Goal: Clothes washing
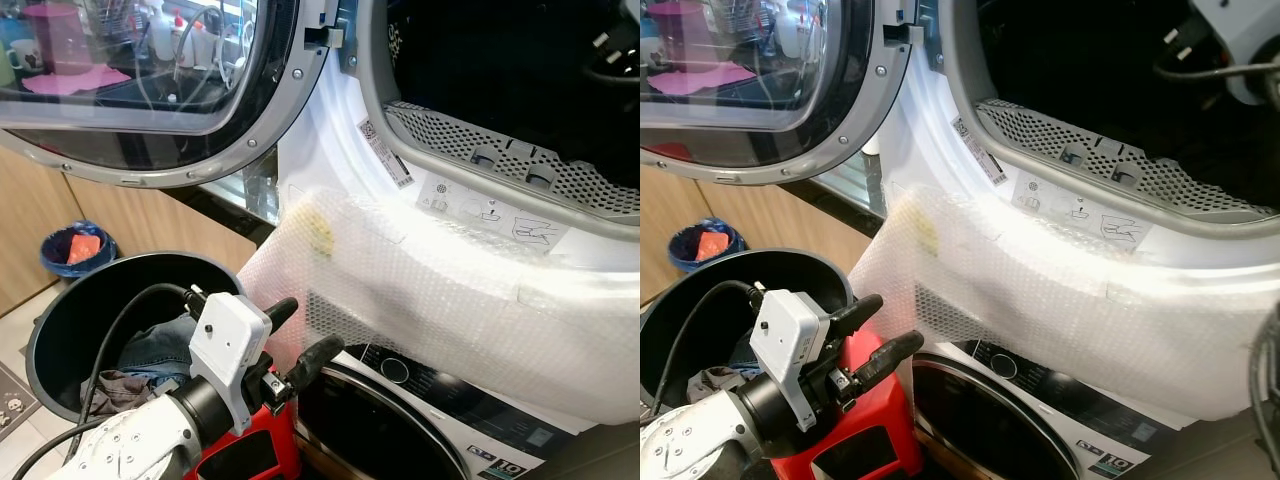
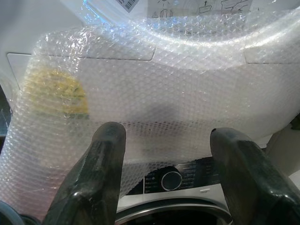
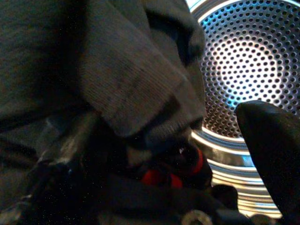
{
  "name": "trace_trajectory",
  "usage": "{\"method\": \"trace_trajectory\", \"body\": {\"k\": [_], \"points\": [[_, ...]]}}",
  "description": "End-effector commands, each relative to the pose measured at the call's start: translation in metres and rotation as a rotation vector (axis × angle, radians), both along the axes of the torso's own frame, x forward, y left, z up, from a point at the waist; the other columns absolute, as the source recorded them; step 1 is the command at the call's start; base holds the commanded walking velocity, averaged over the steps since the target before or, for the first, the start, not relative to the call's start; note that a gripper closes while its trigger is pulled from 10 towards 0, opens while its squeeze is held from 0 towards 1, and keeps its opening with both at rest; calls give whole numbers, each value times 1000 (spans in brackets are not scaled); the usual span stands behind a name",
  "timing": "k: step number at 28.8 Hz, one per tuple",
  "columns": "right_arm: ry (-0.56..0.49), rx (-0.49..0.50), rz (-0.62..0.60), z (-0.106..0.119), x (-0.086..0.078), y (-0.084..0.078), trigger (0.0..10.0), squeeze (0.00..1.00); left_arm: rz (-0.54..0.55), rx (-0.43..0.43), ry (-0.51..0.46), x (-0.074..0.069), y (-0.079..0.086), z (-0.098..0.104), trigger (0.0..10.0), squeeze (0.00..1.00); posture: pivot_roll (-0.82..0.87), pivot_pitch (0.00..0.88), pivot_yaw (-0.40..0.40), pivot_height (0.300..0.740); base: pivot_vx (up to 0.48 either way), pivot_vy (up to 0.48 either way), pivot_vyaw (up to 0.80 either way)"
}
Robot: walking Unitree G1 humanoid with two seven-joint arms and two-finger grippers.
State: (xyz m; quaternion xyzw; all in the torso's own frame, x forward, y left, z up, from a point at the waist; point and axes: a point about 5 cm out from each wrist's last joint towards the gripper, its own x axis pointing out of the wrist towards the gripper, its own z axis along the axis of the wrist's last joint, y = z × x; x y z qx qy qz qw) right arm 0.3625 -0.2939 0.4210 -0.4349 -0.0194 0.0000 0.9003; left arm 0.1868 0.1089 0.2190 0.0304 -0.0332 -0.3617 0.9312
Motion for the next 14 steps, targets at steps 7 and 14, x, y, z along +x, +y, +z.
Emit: {"method": "trace_trajectory", "body": {"k": [7, 14], "points": [[2, -210, 22, 4, -22, -4, 10000, 0, -23, 3, 8, 3, 0, 1, 10000, 0, 93, 30, -72, 740, 0, 0, 0], [-66, -199, 78, 8, -27, 8, 10000, 0, -30, -2, 8, 4, -1, 1, 10000, 0, 89, 35, -71, 740, 0, 0, 0]]}}
